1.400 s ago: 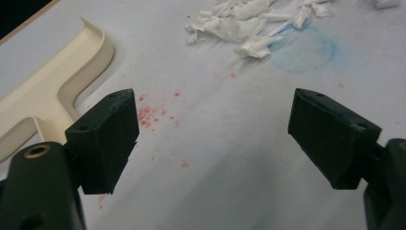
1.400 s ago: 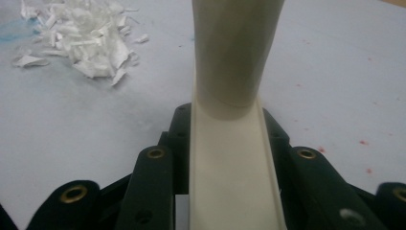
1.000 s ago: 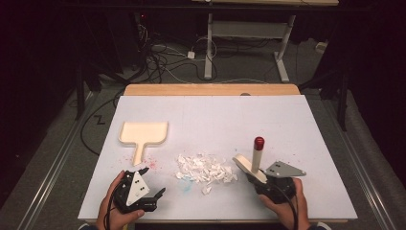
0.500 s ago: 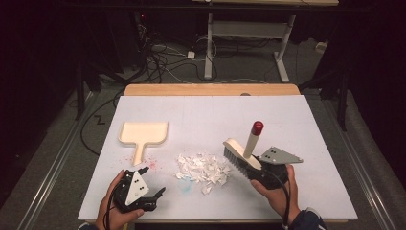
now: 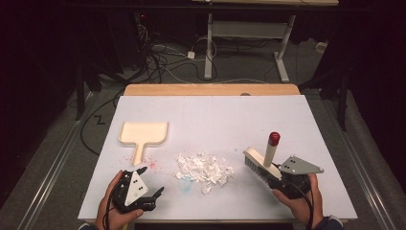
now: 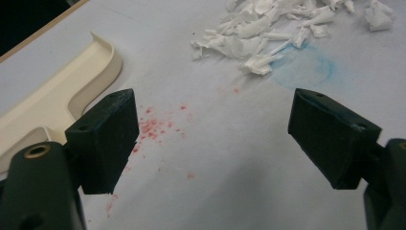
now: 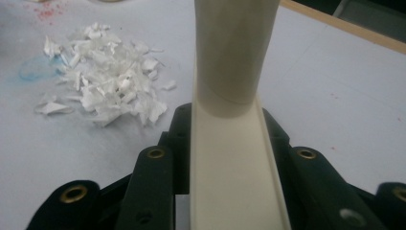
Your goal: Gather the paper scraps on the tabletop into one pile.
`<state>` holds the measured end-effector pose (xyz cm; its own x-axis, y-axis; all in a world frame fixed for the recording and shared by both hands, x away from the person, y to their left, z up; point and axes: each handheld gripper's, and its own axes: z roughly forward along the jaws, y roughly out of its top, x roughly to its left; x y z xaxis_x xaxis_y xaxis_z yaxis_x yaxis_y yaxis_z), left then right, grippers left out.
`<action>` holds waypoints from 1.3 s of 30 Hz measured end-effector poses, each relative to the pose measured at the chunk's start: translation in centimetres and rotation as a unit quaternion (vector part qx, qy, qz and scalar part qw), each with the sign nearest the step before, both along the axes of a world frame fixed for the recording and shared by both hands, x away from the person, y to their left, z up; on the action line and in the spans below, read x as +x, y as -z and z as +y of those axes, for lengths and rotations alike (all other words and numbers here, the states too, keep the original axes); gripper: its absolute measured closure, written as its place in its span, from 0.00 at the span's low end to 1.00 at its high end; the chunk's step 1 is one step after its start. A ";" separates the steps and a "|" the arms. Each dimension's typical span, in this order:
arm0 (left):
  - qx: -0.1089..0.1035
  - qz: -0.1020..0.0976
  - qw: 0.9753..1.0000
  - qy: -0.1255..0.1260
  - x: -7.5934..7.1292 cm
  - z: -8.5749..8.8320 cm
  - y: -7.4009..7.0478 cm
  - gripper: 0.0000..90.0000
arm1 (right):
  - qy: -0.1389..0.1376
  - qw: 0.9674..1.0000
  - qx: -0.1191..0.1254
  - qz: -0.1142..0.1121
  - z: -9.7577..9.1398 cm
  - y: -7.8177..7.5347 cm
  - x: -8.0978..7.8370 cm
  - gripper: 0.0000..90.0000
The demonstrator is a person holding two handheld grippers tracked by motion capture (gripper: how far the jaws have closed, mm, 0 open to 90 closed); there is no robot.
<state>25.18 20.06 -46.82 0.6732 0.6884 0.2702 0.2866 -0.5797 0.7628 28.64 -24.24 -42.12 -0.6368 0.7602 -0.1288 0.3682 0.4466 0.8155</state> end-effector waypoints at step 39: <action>-0.012 0.002 1.000 -0.002 0.5 0.2 0.0 0.19 | 0.019 0.998 0.021 -0.049 6.7 2.0 6.3 0.76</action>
<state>25.63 20.28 -46.81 0.6721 0.6967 0.2508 0.2914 -0.5602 0.7754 34.97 -17.54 -44.09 -0.5932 0.7895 -0.1573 0.3013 0.3989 0.8661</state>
